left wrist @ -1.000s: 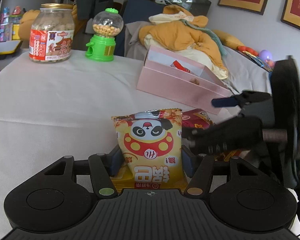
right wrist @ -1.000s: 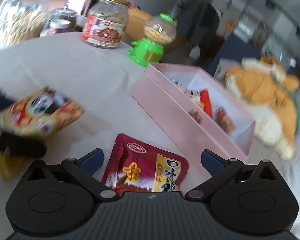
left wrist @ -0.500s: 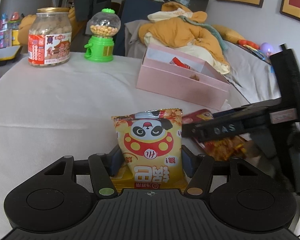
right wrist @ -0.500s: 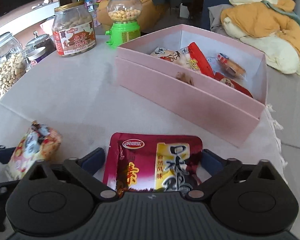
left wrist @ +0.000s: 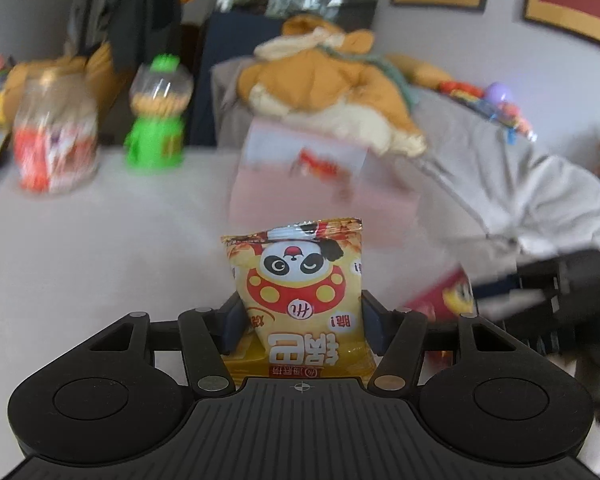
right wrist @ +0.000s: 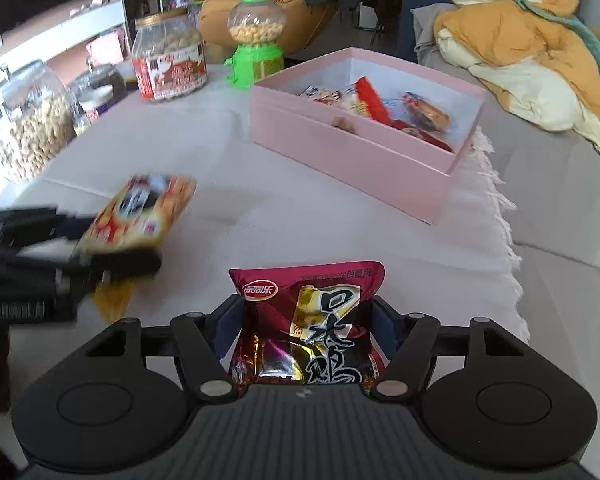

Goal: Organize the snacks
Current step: 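Lower the yellow panda packet into the pink box and open the left tool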

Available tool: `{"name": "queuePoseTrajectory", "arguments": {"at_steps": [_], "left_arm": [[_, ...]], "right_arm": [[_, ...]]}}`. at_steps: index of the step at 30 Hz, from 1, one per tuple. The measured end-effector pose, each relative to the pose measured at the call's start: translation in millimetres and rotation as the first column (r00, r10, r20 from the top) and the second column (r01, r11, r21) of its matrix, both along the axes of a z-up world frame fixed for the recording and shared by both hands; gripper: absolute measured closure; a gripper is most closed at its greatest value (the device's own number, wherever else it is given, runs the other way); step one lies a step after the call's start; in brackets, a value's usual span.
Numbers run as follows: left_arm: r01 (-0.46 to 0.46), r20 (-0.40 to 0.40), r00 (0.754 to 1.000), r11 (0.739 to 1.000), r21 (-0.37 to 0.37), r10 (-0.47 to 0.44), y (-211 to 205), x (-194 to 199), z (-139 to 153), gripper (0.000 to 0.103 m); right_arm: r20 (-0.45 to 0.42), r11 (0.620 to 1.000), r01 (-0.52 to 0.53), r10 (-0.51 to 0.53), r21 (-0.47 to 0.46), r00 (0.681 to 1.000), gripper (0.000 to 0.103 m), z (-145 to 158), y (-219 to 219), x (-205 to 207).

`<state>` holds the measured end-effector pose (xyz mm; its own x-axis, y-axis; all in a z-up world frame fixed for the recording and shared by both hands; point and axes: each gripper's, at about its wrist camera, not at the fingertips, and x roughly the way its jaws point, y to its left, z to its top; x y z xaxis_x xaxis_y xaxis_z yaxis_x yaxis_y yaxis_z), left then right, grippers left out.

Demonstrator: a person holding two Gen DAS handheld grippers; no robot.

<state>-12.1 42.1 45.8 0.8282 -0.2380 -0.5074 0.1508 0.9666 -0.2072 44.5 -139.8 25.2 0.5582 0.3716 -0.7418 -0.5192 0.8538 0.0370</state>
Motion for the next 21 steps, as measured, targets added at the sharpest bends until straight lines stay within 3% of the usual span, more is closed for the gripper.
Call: {"name": "queuePoseTrajectory", "arguments": {"at_steps": [5, 6, 7, 10, 11, 14, 15, 17, 18, 19, 21], "left_arm": [[0.05, 0.077, 0.996, 0.999, 0.002, -0.05, -18, 58, 57, 0.039], [0.056, 0.09, 0.994, 0.998, 0.006, -0.056, -24, 71, 66, 0.039], [0.057, 0.105, 0.993, 0.998, 0.0, -0.057, -28, 83, 73, 0.039], [0.062, 0.133, 0.99, 0.994, -0.085, -0.05, -36, 124, 81, 0.036], [0.055, 0.113, 0.993, 0.994, -0.093, -0.045, -39, 140, 76, 0.036], [0.046, -0.089, 0.995, 0.998, -0.031, -0.049, -52, 191, 44, 0.039], [0.025, -0.111, 0.993, 0.999, -0.038, -0.029, -51, 198, 33, 0.041], [-0.039, -0.072, 0.997, 0.996, -0.084, 0.033, -43, 199, 26, 0.041], [-0.065, -0.058, 0.997, 0.992, -0.107, 0.059, -38, 198, 24, 0.041], [-0.068, -0.065, 0.996, 0.99, -0.126, 0.06, -34, 198, 23, 0.041], [-0.052, -0.082, 0.996, 0.987, -0.152, 0.04, -28, 191, 23, 0.041]], "right_arm": [[0.034, 0.995, 0.047, -0.05, 0.09, 0.998, 0.037, 30, -31, -4], [0.044, 0.992, 0.055, -0.061, 0.111, 0.997, 0.045, 36, -38, -4], [0.059, 0.99, 0.071, -0.079, 0.126, 0.995, 0.077, 41, -44, -5], [0.05, 0.982, 0.092, -0.101, 0.166, 0.994, 0.08, 51, -59, -3], [0.055, 0.98, 0.092, -0.103, 0.176, 0.993, 0.08, 52, -63, -2], [0.063, 0.982, 0.073, -0.085, 0.177, 0.994, 0.079, 47, -68, -3], [0.055, 0.982, 0.074, -0.084, 0.175, 0.995, 0.075, 43, -68, -3], [0.038, 0.984, 0.078, -0.085, 0.159, 0.996, 0.051, 35, -68, -4], [0.032, 0.985, 0.087, -0.093, 0.152, 0.995, 0.028, 32, -67, -6], [0.034, 0.984, 0.101, -0.107, 0.146, 0.994, 0.018, 29, -66, -10], [0.023, 0.983, 0.113, -0.117, 0.142, 0.993, 0.018, 23, -65, -14]]}}
